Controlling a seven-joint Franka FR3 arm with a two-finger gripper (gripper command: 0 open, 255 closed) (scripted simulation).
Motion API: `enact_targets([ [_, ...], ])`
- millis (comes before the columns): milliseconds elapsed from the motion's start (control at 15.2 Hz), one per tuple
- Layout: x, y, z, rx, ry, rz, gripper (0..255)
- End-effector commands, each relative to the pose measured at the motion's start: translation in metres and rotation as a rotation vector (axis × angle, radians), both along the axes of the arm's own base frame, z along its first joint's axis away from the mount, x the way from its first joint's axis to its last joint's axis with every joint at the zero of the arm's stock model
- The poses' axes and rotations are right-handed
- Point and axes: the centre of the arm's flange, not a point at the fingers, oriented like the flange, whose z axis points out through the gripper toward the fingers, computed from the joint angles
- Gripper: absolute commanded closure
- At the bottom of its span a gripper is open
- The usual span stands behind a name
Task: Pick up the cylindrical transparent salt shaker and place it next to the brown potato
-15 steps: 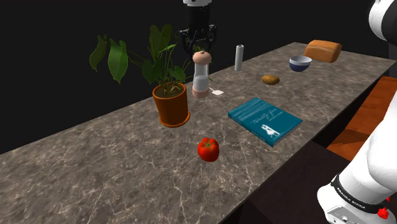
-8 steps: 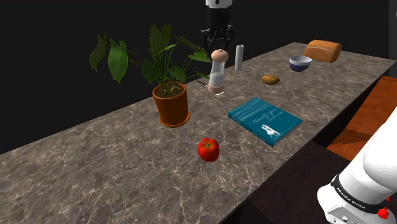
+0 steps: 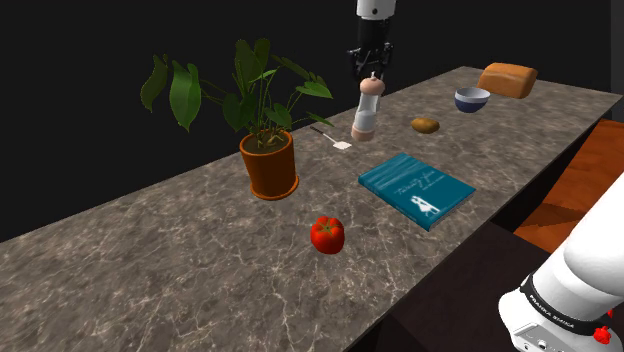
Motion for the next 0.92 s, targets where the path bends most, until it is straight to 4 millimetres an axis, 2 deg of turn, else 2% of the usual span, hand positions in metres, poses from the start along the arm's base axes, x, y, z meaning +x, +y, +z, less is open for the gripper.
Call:
enact_targets([
  [0,-0.003,-0.026,-0.005,0.0,0.0,0.002,255],
  [858,-0.005,-0.194,-0.039,0.0,0.0,0.002,255],
])
